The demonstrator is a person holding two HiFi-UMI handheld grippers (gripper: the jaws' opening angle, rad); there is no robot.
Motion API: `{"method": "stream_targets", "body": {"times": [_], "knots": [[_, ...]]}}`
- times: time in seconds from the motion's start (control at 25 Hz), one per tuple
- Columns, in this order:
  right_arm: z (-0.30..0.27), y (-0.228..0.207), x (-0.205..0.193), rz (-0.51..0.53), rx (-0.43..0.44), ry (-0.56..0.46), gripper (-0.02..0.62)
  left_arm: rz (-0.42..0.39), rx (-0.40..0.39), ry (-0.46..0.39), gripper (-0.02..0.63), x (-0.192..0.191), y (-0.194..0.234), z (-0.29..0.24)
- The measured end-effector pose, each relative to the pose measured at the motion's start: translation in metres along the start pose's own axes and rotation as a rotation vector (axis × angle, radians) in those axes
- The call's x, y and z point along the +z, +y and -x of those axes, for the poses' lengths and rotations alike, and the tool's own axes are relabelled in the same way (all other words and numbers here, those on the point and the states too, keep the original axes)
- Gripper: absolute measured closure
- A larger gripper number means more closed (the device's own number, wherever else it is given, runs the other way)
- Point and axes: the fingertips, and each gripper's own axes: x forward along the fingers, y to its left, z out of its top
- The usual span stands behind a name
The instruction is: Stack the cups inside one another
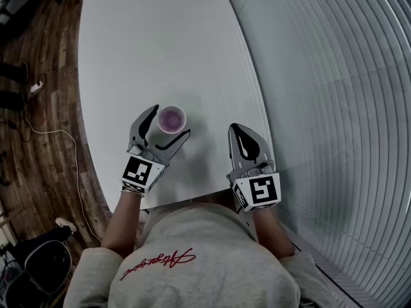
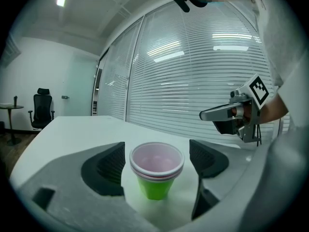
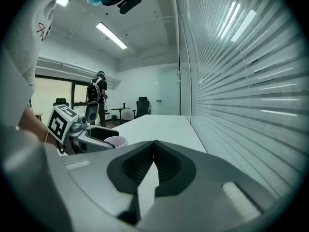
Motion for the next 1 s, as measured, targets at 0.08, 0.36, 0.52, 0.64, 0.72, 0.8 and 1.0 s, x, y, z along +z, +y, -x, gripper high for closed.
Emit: {"method": "stream_targets", "body": {"times": [0.08, 0.36, 0.52, 0.64, 0.72, 0.8, 1.0], "knots": [[0.001, 0.005, 0.002, 0.005, 0.004, 0.002, 0.598, -0.004, 0.000, 0.004, 0.193, -0.001, 0.000, 0.005], [-0.005, 0.012, -0.005, 0.003, 0.015, 0.001, 0.598, -0.012, 0.010, 0.016, 0.184, -0.010, 0.006, 0.010], [-0.004, 0.013, 0.002, 0.008, 0.027, -0.001, 0.598, -0.012, 0.022, -0.003, 0.184, 0.000, 0.005, 0.014], [-0.005, 0.015, 0.007, 0.009, 0.035, -0.007, 0.598, -0.016, 0.030, -0.007, 0.184, 0.007, 0.006, 0.017], [-0.005, 0.017, 0.004, 0.007, 0.038, -0.013, 0.600, -0.021, 0.036, -0.014, 0.184, 0.007, 0.006, 0.020], [-0.005, 0.019, 0.000, 0.008, 0.044, -0.016, 0.598, -0.027, 0.041, -0.024, 0.184, 0.006, 0.004, 0.022], [-0.001, 0.022, 0.009, 0.011, 0.058, -0.024, 0.600, -0.028, 0.059, -0.037, 0.186, 0.020, 0.001, 0.032]]}}
